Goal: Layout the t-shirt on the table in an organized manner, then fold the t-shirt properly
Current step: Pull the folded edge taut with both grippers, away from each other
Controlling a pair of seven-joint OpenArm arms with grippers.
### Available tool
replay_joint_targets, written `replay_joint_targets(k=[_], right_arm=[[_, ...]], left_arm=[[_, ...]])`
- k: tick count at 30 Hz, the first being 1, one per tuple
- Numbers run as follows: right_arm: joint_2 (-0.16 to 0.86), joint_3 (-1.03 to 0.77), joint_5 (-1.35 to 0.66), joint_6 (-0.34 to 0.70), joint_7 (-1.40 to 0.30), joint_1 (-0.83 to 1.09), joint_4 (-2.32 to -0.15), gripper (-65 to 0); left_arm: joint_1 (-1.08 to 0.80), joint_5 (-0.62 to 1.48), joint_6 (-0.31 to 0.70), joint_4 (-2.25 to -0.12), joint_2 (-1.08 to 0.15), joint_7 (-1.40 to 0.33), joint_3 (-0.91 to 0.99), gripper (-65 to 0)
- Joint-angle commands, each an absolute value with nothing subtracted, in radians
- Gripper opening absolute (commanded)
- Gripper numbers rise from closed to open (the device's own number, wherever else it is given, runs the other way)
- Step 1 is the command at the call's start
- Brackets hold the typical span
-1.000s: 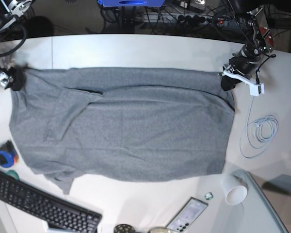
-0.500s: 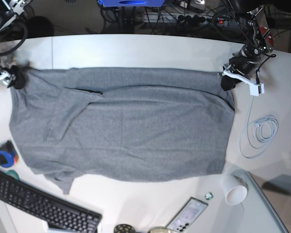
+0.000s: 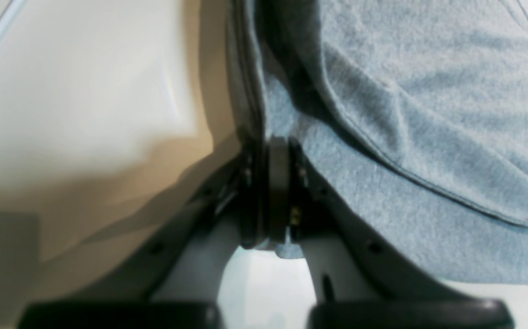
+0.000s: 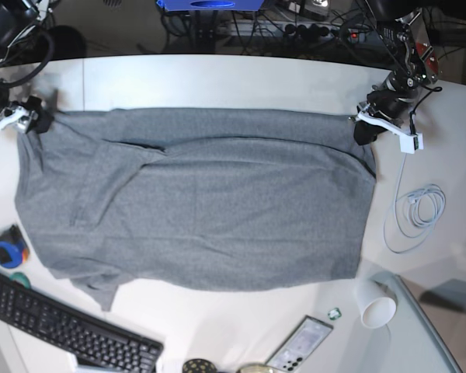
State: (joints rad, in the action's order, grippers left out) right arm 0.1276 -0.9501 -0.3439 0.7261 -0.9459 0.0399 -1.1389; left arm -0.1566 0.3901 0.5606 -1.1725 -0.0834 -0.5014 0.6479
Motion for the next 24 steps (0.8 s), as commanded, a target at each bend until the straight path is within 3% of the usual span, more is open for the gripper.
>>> replay_joint_targets(k=[1, 15, 17, 22, 24], right_arm=[[0.117, -0.951, -0.275, 0.698, -0.989, 0.051, -1.127, -14.9], [0.117, -0.952, -0.275, 0.698, -0.895, 0.047, -1.125, -15.5], [0.117, -0.952, -0.278, 0.698, -0.895, 0.045, -1.125, -21.9], [0.117, -0.960, -0.278, 0.698, -0.895, 0.035, -1.125, -47.9], [0.116, -0.995, -0.277, 0.698, -0.895, 0.027, -1.125, -55.1]], left_arm=[[-0.160, 0.390, 0.558, -1.187, -0.094, -0.495, 0.650, -65.0], [-0.162, 0.390, 0.558, -1.187, -0.096, -0.495, 0.650, -65.0], [-0.162, 0.390, 0.558, -1.187, -0.096, -0.495, 0.650, -65.0], [-0.162, 0.390, 0.558, -1.187, -0.096, -0.495, 0.650, -65.0], [-0.162, 0.390, 0.558, -1.187, -0.096, -0.495, 0.650, -65.0]])
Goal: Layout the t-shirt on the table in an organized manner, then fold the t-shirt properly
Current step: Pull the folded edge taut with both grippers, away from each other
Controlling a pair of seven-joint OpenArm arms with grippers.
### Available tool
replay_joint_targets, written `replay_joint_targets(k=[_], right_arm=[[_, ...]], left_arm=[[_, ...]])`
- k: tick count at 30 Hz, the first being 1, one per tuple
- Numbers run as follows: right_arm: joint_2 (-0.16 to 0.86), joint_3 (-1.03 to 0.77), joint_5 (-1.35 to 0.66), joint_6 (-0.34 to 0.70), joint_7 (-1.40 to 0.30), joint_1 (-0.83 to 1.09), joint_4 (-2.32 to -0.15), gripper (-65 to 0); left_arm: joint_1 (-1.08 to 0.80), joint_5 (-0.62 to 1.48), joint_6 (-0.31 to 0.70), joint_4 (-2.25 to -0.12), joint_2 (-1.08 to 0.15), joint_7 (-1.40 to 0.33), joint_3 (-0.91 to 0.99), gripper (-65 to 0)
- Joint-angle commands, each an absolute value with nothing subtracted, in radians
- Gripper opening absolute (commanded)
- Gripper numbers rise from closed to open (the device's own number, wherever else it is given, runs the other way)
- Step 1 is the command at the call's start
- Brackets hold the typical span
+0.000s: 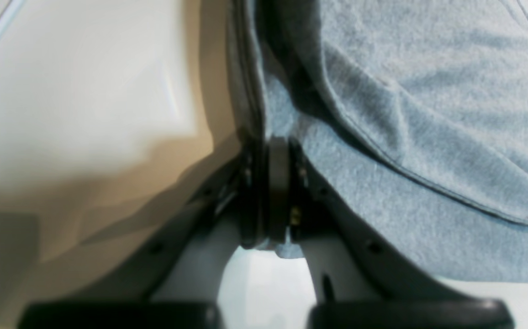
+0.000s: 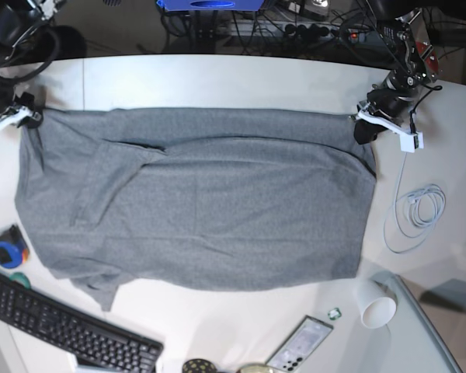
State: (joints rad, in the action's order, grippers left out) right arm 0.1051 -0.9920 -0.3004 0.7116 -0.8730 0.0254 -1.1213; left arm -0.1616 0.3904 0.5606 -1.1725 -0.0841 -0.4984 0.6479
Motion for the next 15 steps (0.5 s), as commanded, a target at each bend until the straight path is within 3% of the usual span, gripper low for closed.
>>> replay_joint_targets(k=[1, 4, 6, 15], right_arm=[[0.116, -1.007, -0.274, 0.698, -0.897, 0.019, -1.125, -56.7], [0.116, -1.012, -0.274, 0.698, -0.898, 0.016, -1.125, -58.8], [0.116, -1.007, -0.274, 0.698, -0.901, 0.015, -1.125, -64.8], [0.127, -1.004, -0.274, 0.698, -1.027, -0.022, -1.138, -64.2]], left_arm=[[-0.162, 0.390, 0.558, -1.187, -0.096, -0.495, 0.650, -65.0], [-0.162, 0.390, 0.558, -1.187, -0.096, -0.495, 0.650, -65.0], [-0.162, 0.390, 0.558, -1.188, -0.096, -0.495, 0.650, -65.0], [-0.193, 0.390, 0.558, -1.422, -0.097, -0.667, 0.636, -65.0]])
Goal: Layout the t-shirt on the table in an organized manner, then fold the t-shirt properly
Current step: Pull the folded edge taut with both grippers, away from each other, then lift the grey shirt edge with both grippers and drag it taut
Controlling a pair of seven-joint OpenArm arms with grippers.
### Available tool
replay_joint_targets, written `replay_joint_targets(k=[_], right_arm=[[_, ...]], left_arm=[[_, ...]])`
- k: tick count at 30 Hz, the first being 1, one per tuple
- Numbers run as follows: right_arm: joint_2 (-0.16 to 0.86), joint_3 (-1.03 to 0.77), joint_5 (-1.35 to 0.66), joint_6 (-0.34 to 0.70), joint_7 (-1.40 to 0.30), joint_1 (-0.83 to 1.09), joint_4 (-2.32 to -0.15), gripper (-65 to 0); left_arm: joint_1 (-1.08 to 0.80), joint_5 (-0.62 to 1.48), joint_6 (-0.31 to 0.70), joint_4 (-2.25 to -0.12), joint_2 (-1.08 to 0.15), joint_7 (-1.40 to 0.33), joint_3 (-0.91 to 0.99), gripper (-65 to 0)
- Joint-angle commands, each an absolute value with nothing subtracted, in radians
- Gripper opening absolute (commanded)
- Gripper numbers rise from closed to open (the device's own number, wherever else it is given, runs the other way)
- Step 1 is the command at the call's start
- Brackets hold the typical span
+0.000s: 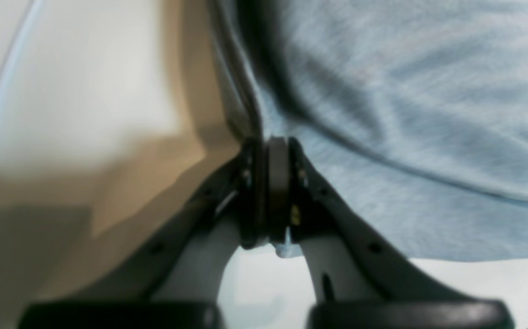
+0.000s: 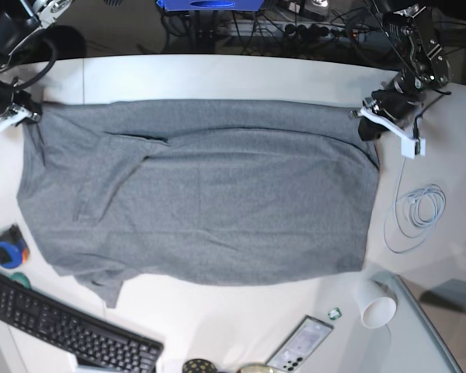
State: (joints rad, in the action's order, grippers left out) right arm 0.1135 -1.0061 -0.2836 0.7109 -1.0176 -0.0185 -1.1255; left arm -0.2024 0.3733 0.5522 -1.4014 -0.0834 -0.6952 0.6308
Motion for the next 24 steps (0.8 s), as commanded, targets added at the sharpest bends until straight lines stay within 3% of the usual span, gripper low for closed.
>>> replay_joint_targets(k=[1, 9, 24], right_arm=[[0.127, -1.004, -0.274, 0.698, -1.043, -0.030, -1.155, -64.2], [0.125, -0.946, -0.272, 0.698, -1.190, -0.085, -1.402, -64.2], [0.153, -0.883, -0.274, 0.698, -1.225, -0.219, -1.478, -64.2]], left_arm=[[-0.193, 0.392, 0.558, -1.451, -0.097, -0.690, 0.638, -65.0], [-0.148, 0.390, 0.556, -1.649, -0.097, -0.829, 0.630, -65.0], [-0.077, 0.390, 0.553, -1.689, -0.097, -0.849, 0.639, -65.0]])
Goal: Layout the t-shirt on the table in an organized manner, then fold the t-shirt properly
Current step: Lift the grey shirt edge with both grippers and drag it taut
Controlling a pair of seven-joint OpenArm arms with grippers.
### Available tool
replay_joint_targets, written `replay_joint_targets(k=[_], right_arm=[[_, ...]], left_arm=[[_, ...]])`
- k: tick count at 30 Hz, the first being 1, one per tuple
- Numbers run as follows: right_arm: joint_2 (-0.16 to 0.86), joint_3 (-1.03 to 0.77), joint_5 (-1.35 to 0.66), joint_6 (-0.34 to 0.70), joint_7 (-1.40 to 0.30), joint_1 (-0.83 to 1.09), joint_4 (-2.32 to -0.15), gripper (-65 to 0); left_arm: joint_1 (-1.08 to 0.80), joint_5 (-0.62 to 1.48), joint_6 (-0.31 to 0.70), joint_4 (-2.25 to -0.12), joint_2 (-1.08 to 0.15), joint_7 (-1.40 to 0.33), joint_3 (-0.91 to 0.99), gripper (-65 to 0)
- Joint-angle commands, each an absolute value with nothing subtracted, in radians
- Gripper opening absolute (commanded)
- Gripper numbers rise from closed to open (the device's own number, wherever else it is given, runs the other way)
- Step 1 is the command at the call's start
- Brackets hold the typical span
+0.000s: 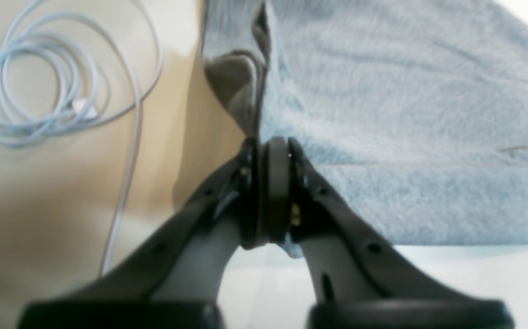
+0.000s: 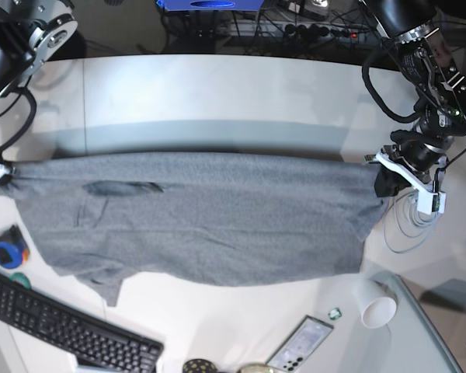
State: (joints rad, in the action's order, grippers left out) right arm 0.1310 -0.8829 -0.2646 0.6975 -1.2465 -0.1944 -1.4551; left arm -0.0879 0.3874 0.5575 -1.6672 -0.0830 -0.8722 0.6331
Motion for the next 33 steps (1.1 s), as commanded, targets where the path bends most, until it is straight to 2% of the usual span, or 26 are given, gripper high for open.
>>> replay_joint_targets(k=[1, 5, 13, 23, 33], right_arm=[[0.156, -0.883, -0.274, 0.698, -1.245, -0.236, -1.478, -64.2], [0.171, -0.885, -0.272, 0.698, -1.297, -0.269, -1.478, -64.2], [0.170, -0.891, -0.280, 0.698, -1.291, -0.139, -1.477, -64.2], [0.113, -0.886, -0.278, 0.698, -1.171, -0.010, -1.463, -64.2], [0.108, -0.889, -0.275, 0.698, -1.170, 0.013, -1.455, -64.2]], left_arm=[[-0.076, 0.390, 0.545, -1.689, -0.097, -0.849, 0.639, -65.0], [-0.059, 0.397, 0.486, -1.696, -0.097, -0.849, 0.639, -65.0], [-0.174, 0.392, 0.486, -1.702, -0.096, -0.849, 0.639, -65.0], [-0.271, 0.390, 0.484, -1.474, -0.091, -0.742, 0.639, -65.0], [-0.282, 0.390, 0.484, -1.412, -0.094, -0.710, 0.639, -65.0]])
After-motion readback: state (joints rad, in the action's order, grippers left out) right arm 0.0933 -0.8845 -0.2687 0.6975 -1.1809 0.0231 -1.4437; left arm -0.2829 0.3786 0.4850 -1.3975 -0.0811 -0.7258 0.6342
